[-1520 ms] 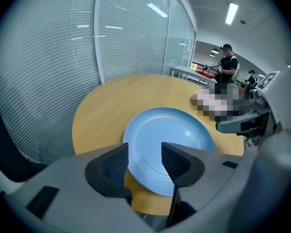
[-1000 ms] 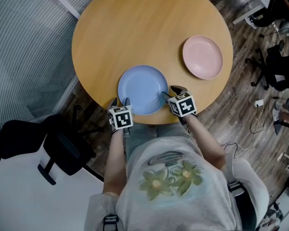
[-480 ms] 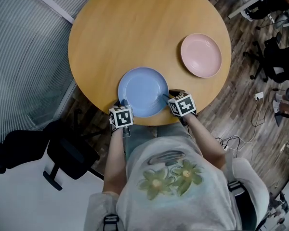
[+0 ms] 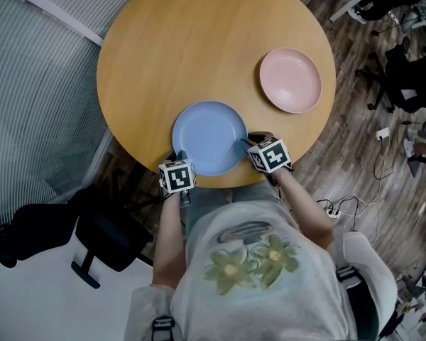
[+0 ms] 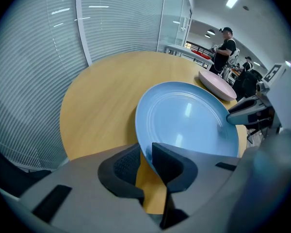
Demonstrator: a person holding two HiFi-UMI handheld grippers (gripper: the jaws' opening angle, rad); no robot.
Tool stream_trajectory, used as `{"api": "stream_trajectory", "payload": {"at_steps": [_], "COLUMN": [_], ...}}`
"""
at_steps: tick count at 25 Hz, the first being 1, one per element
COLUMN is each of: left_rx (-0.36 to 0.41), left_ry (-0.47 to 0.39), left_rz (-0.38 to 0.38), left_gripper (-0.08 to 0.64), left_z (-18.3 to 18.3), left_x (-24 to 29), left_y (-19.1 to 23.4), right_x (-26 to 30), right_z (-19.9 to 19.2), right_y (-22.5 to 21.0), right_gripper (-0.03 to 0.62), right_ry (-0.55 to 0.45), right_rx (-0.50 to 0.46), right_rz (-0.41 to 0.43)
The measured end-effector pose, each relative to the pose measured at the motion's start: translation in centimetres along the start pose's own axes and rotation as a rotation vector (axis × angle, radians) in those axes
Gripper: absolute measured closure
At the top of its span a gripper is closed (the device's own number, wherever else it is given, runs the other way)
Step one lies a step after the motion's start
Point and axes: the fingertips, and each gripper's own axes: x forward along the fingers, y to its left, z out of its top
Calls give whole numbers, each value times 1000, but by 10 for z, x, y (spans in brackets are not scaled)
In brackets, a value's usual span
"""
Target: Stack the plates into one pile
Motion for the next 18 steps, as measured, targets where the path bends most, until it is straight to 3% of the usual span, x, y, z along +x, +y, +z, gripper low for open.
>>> {"api": "stream_trajectory", "payload": {"at_steps": [9, 18], "left_rx": [5, 68], "left_ry": [-98, -179], "left_rz": [-49, -87], "left_gripper": [472, 476], "left_z": [48, 84], "left_x": [-39, -68], "left_y": [-17, -48], "right_x": [-42, -85], "right_z": [26, 31], "right_y": [-9, -25], "right_gripper": [469, 471], "right_ry": [-92, -164], "right_rx": [16, 58], "right_rz": [-29, -90]}}
